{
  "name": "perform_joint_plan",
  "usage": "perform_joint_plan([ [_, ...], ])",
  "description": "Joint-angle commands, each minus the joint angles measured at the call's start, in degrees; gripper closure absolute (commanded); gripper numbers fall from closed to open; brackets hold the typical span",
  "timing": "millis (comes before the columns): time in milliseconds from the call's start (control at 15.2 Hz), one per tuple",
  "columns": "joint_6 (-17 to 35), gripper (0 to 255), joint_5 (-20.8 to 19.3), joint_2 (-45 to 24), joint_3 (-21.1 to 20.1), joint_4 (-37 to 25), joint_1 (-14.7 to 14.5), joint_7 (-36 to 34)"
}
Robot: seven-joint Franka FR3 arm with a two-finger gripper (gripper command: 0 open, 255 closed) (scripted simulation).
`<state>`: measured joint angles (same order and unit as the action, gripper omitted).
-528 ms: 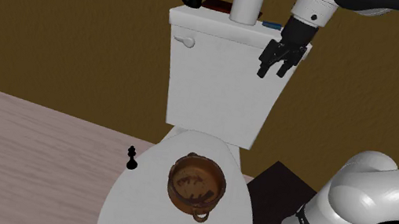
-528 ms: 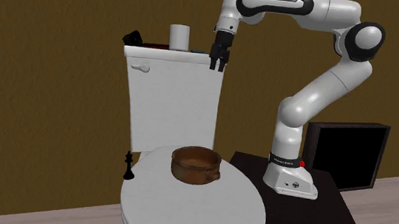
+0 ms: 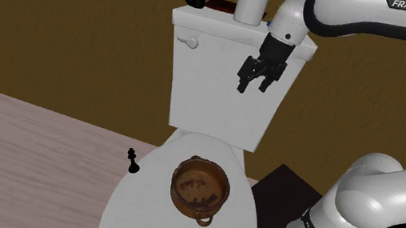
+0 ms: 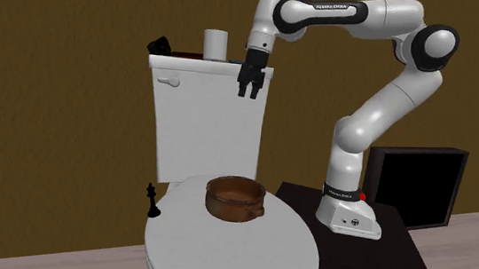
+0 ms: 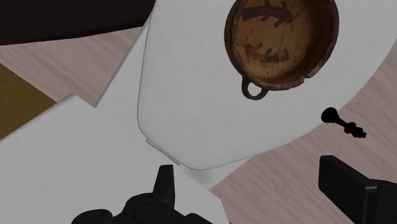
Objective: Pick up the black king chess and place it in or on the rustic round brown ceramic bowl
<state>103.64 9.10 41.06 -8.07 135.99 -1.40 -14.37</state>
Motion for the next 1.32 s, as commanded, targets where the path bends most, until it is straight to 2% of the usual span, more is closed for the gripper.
perform_joint_plan([
  [0, 3.7, 0, 1.1, -2.5, -1.7, 0.8, -0.4, -1.6],
  [396, 13.5, 0, 3.6, -10.3, -7.4, 1.8, -1.7, -6.7],
  [726, 21.5, 0, 4.0, -18.6, -12.2, 0.5, -2.2, -11.4],
  [990, 27.5, 0, 2.6, -26.3, -15.9, -1.9, -2.2, -16.0],
  [1254, 32.7, 0, -1.1, -34.8, -19.3, -5.5, -2.0, -21.6],
])
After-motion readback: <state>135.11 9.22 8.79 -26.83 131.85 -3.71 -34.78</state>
